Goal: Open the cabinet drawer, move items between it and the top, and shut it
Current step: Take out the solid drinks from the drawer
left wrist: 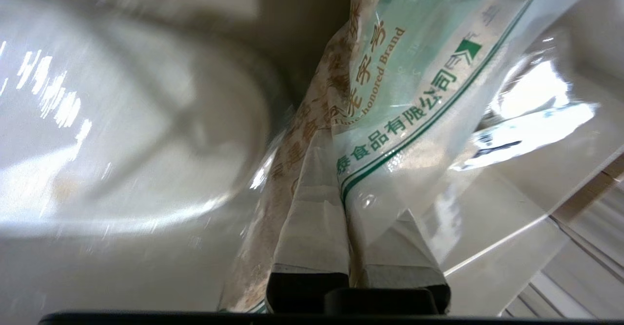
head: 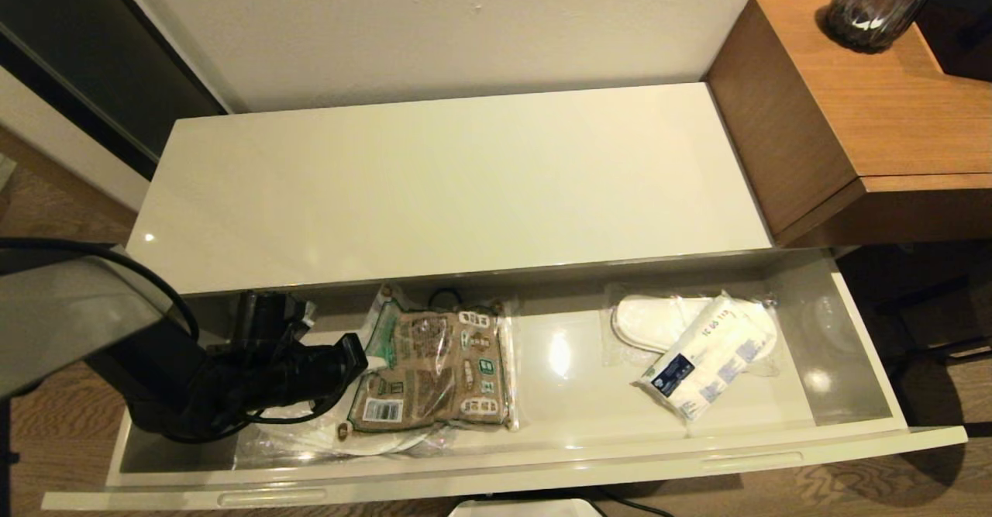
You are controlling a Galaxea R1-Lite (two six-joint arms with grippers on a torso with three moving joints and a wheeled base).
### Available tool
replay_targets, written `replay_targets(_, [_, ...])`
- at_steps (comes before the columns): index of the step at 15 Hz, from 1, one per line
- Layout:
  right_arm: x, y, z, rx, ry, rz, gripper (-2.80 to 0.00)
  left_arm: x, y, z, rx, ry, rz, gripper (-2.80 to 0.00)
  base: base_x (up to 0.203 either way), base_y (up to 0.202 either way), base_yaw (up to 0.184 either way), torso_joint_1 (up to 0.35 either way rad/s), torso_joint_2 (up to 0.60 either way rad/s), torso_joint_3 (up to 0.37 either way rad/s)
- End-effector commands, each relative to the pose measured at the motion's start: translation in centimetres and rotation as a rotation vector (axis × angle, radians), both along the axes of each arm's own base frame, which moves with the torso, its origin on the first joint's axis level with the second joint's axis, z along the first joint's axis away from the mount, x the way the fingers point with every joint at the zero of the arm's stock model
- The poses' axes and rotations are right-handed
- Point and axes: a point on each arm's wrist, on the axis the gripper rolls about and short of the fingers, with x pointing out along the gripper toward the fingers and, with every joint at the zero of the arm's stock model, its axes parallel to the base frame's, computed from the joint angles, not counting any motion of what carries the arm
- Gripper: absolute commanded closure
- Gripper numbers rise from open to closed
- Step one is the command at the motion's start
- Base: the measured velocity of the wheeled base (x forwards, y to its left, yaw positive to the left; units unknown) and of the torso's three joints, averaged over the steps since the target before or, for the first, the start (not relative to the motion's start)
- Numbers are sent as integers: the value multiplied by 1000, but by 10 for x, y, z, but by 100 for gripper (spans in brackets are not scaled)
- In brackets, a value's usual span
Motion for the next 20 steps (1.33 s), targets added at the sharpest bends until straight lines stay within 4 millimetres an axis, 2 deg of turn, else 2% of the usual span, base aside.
replay_targets(1, [0, 0, 0, 0, 0, 1, 0, -12, 1, -5, 7, 39, 12, 0, 0, 0, 0, 0, 0, 0])
replay_targets(5, [0, 0, 0, 0, 0, 1, 0, -24, -2, -5, 58, 49, 57, 0, 0, 0, 0, 0, 0, 0])
replay_targets(9, [0, 0, 0, 0, 1, 1, 0, -32, -5, 18, 121, 8, 115, 0, 0, 0, 0, 0, 0, 0])
replay_targets(12, [0, 0, 0, 0, 0, 1, 0, -39, -10, 39, 177, -12, 131, 0, 0, 0, 0, 0, 0, 0])
replay_targets(20, [0, 0, 0, 0, 0, 1, 0, -55, -9, 113, 248, -91, 84, 0, 0, 0, 0, 0, 0, 0])
